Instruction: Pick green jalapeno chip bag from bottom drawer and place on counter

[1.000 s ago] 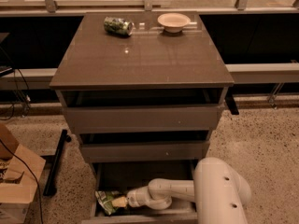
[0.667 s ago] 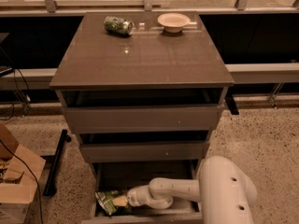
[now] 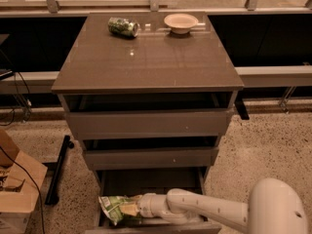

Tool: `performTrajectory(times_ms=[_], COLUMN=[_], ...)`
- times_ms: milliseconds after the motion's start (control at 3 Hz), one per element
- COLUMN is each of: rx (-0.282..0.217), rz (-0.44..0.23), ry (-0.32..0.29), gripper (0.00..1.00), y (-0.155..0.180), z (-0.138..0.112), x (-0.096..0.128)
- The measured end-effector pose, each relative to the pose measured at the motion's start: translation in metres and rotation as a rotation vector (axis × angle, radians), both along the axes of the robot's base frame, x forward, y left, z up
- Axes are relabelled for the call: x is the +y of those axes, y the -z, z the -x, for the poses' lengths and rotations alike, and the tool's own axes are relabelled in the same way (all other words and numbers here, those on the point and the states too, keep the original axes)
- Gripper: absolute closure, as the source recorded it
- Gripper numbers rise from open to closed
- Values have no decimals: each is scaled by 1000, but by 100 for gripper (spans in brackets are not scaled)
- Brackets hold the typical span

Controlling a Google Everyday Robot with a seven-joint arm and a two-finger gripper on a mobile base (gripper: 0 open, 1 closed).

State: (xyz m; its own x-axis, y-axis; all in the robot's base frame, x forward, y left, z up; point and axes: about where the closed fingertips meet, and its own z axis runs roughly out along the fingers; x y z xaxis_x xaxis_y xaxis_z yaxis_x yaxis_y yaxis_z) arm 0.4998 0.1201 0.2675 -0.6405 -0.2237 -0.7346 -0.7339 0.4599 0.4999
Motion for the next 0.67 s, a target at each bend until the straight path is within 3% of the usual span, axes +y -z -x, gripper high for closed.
performTrajectory(times_ms=[333,667], rx=[-116,-299], rz=[-80,-141], ry=[16,-2], gripper=[100,100], y=[-61,-152], z=[25,72], x=[-12,-30])
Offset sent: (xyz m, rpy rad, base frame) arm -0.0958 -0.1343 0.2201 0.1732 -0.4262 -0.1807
